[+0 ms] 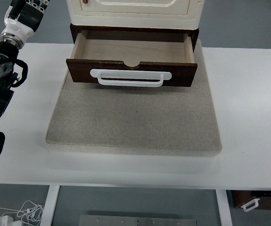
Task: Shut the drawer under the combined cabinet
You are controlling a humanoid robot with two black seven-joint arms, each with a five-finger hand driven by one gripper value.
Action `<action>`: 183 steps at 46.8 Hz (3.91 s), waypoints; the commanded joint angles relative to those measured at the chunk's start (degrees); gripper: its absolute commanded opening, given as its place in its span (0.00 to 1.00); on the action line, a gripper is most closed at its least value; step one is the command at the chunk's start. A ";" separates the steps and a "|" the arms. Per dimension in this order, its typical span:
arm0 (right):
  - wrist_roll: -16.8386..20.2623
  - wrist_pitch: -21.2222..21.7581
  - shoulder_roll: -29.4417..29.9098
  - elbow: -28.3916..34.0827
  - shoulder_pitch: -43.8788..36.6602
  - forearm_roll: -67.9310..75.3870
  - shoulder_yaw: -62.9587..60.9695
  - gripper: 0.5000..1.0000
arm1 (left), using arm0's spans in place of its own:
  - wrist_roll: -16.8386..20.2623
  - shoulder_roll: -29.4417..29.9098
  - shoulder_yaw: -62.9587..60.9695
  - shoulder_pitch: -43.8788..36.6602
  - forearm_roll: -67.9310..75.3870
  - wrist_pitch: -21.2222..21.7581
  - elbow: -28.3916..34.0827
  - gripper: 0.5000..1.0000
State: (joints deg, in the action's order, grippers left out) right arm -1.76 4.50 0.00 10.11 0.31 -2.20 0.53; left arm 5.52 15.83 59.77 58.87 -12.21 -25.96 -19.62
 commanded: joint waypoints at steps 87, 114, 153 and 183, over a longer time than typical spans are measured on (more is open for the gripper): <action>0.00 -0.02 0.00 0.00 0.04 0.00 0.00 0.90 | 0.02 16.07 -0.26 12.59 29.35 0.56 -40.84 1.00; 0.00 0.07 0.00 0.00 0.04 0.00 0.00 0.90 | -2.53 15.81 -15.02 15.66 37.96 1.62 -60.18 1.00; 0.00 -0.02 0.00 0.00 -0.04 0.00 0.00 0.90 | -13.60 7.73 -36.91 15.58 47.89 1.79 -68.71 0.99; 0.00 0.07 0.00 0.00 -0.04 0.00 0.00 0.90 | -27.84 7.02 -44.21 15.49 57.46 -3.30 -63.97 1.00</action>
State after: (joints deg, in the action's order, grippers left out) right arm -1.76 4.49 0.00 10.11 0.29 -2.20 0.53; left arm -22.23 22.94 16.02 74.42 41.71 -28.70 -85.14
